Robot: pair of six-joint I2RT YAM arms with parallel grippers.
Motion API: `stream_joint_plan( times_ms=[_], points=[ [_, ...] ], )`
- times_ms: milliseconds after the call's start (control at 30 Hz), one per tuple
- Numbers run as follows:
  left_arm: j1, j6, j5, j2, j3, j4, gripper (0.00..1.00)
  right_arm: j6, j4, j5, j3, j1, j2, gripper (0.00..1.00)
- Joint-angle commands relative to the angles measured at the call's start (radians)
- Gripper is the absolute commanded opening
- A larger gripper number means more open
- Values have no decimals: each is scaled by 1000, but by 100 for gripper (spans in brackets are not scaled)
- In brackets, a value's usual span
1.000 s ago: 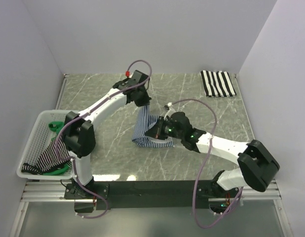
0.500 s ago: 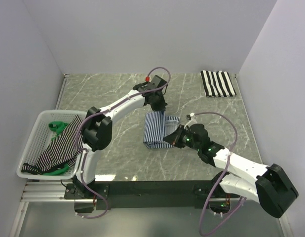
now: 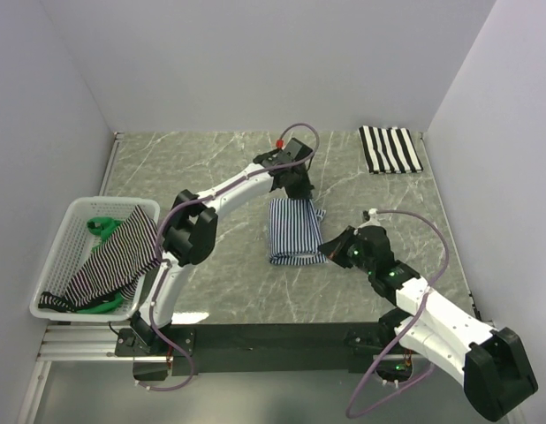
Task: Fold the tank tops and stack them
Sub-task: Fold the tank top
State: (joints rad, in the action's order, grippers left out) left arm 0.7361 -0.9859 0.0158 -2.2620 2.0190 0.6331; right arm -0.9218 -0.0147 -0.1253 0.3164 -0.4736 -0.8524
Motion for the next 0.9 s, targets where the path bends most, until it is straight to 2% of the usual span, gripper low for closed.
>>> stream_joint_plan(
  times_ms=[0,333,600,767,867],
  points=[
    [-4,-8,-5,-13,58,-142,1,14,122,10,-34,23,44,0],
    [28,-10,64,-65,46,-246,4,-20,242,84,-62,29,167,0],
    [39,-22,92,-102,35,-326,8,-46,289,118,-91,27,197,0],
    [40,-14,107,-107,17,-368,22,-40,311,148,-85,32,191,1],
    [40,4,119,-87,9,-397,34,-37,318,150,-83,41,178,13]
  ],
)
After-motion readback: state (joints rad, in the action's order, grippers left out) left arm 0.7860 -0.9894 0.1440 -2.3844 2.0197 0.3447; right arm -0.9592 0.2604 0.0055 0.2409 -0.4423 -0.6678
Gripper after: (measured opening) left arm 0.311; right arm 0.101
